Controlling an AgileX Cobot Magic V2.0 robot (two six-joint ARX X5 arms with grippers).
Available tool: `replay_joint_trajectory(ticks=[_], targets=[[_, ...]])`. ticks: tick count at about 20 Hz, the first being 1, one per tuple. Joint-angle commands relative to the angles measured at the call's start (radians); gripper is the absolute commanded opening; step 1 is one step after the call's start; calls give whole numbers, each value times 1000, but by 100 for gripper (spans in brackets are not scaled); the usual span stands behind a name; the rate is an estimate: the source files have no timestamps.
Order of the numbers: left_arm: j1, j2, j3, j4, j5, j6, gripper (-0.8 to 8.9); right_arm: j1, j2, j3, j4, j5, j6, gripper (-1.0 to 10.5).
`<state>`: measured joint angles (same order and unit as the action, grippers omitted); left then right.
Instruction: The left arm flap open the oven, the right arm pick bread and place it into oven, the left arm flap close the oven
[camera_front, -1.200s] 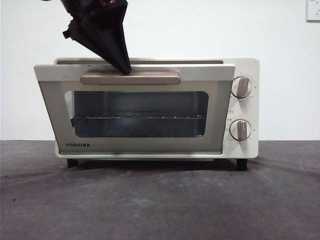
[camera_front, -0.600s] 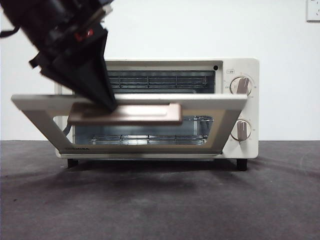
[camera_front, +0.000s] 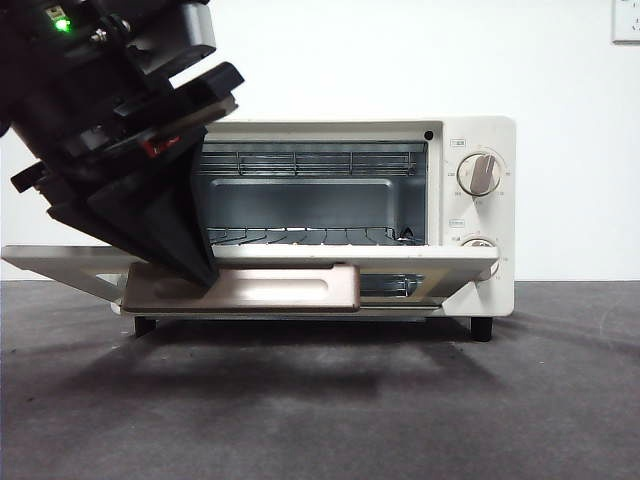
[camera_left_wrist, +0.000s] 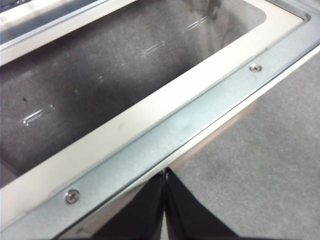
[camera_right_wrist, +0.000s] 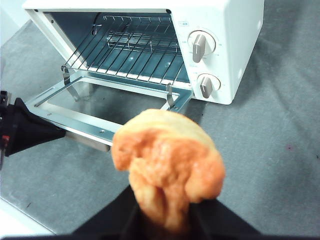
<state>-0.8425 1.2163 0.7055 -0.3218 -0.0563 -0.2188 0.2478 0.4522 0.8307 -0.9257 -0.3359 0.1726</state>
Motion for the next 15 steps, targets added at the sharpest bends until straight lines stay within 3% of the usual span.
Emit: replay_joint_trajectory(ticks=[1,4,11,15], targets=[[-19,13,-4,36,-35,-34,9,3,3,15,14,3,2,54],[-46,13,-37,65,-34,-90,9,3,3,15,22,3,2,54],[-84,13,-62,74,-21,-130,9,5,3,15,49,-9,3,54],[-89,-56,-55,47,28,-146,9,5,23,15,68,-134,27,54]])
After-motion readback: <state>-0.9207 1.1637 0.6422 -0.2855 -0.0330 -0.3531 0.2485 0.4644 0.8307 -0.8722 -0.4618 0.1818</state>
